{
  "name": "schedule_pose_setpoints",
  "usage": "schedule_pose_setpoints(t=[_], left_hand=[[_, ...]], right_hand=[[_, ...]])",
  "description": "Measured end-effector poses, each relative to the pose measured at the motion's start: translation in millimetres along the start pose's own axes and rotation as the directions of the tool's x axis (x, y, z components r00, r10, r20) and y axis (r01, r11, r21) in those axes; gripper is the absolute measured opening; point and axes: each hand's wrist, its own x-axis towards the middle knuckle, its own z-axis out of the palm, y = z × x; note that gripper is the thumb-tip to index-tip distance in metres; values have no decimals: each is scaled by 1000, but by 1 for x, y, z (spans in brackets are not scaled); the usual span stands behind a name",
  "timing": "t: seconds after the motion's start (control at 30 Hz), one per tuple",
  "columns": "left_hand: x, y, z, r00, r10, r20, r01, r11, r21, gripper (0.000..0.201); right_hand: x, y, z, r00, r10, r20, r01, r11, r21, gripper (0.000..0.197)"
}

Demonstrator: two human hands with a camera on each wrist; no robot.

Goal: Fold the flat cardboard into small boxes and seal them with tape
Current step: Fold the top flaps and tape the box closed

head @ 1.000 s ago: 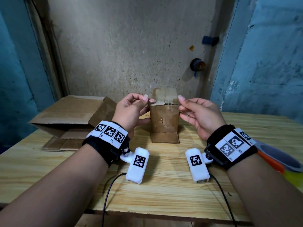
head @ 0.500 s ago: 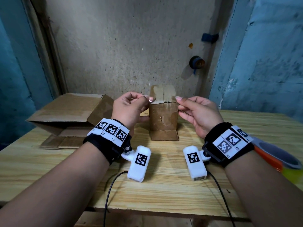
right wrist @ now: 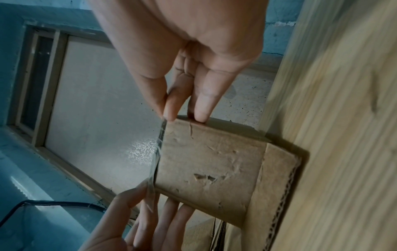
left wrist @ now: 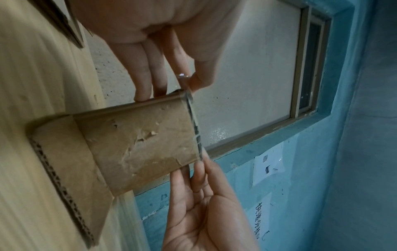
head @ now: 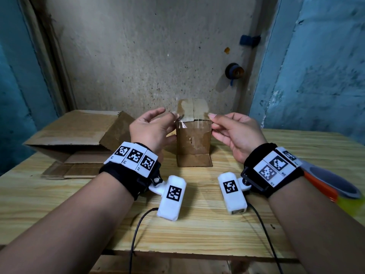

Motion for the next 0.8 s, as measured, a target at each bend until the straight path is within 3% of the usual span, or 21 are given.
schedule_pose_setpoints(t=[0.33, 0.53, 0.8], left_hand=[[9, 0, -1, 992, -125, -5, 124, 989, -77, 49], [8, 2, -3, 991, -129, -21, 127, 987, -98, 73], [17, 2, -8, 979, -199, 32, 200, 978, -54, 50]], right_hand=[[0, 0, 0, 1000, -1, 21, 1, 1000, -8, 16], [-1, 0, 1, 999, -5, 34, 5, 1000, -3, 16], [-4, 1, 4, 999, -29, 18, 29, 999, -14, 16]])
